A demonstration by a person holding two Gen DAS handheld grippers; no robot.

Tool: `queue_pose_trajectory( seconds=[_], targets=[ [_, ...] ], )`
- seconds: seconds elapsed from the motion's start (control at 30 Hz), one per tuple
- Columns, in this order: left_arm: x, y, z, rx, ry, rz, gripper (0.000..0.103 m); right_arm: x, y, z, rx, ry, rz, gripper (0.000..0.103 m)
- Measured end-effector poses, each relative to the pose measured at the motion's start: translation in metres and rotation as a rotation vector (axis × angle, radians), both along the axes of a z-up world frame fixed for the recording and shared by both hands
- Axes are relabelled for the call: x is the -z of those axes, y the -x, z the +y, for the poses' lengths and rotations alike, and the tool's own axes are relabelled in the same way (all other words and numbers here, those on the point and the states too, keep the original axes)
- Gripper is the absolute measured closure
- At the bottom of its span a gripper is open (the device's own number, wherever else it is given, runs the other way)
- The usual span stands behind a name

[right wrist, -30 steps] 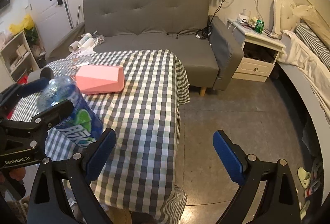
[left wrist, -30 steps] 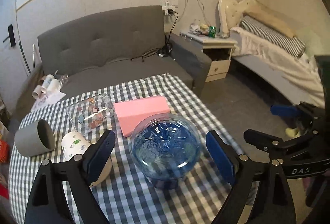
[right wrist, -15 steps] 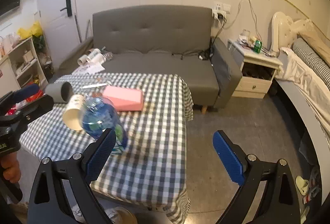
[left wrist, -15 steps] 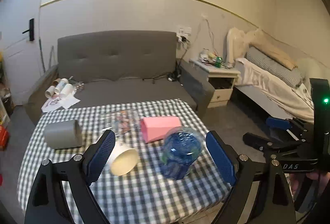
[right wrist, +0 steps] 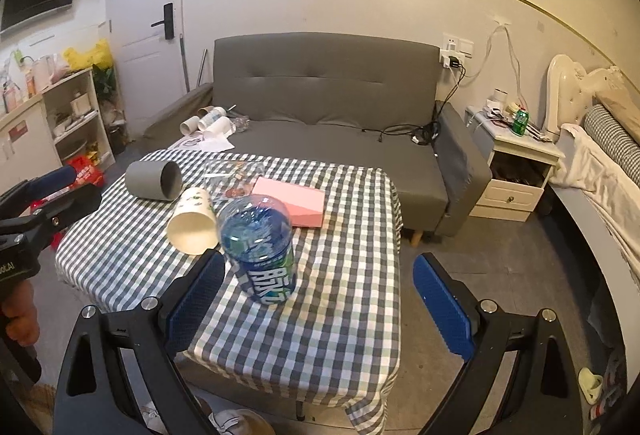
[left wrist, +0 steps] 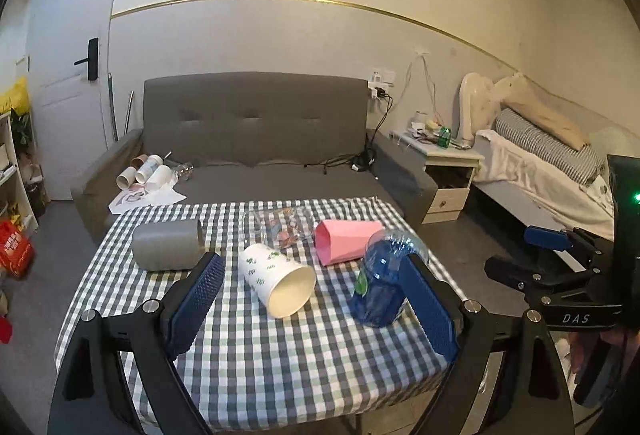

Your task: Flip cup upside down

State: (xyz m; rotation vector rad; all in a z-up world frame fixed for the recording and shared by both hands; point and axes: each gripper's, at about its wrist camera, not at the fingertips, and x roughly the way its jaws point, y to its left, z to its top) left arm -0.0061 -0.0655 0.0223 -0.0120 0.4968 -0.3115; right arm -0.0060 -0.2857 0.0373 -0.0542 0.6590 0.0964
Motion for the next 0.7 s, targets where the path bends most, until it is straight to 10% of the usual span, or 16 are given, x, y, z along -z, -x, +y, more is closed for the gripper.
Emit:
queue_pose_trajectory(
  seconds=[0.7],
  targets=[
    [0.06,-0.003,0.041,-0.124,0.018,0.06,0.0,0.06,-0.001,0.008,0.033,-0.034,-0.008,0.001]
  ],
)
